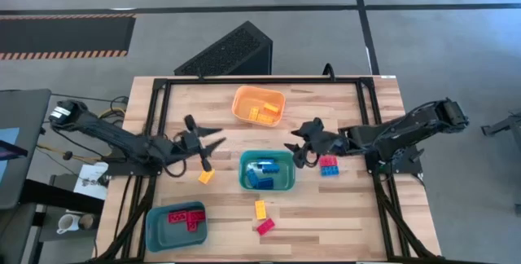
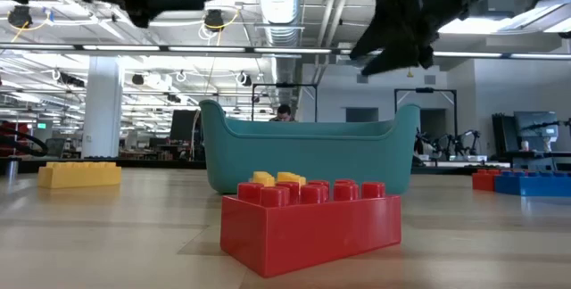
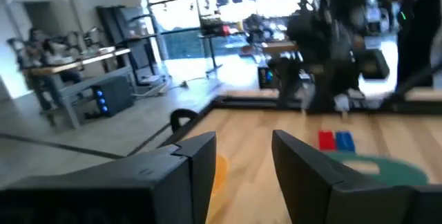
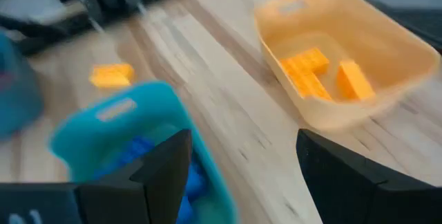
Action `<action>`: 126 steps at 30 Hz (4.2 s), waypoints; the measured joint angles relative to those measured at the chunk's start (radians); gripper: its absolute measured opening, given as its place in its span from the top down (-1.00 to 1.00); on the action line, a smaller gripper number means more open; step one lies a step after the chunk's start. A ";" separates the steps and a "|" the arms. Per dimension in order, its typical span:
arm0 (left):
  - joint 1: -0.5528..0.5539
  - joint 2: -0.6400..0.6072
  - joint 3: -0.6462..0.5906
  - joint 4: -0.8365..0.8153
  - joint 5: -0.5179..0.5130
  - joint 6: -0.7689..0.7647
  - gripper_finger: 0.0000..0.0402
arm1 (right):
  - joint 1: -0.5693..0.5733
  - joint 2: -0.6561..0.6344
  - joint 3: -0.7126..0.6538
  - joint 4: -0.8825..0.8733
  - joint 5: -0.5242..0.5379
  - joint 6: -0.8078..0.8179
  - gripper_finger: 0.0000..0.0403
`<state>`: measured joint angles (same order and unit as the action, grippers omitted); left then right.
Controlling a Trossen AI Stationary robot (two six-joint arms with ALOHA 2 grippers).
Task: Sort & place blocks by color
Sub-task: Put the red game piece into the blue bin
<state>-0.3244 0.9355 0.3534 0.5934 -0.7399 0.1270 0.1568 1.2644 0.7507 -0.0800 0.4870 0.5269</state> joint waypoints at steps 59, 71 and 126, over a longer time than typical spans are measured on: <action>0.000 -0.235 0.000 -0.296 0.027 -0.184 0.53 | 0.325 -0.046 -0.062 -0.878 -0.066 0.863 -0.40; 0.000 -0.235 0.000 -0.304 0.026 -0.218 0.53 | 0.307 -0.046 -0.084 -0.862 -0.058 0.914 -0.40; 0.000 -0.235 0.000 -0.404 0.053 -0.300 0.53 | 0.228 -0.048 -0.204 -0.760 -0.133 0.893 -0.40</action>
<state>-0.3248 0.7005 0.3538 0.1898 -0.6872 -0.1734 0.3851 1.2163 0.5464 -0.8399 0.3536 1.4200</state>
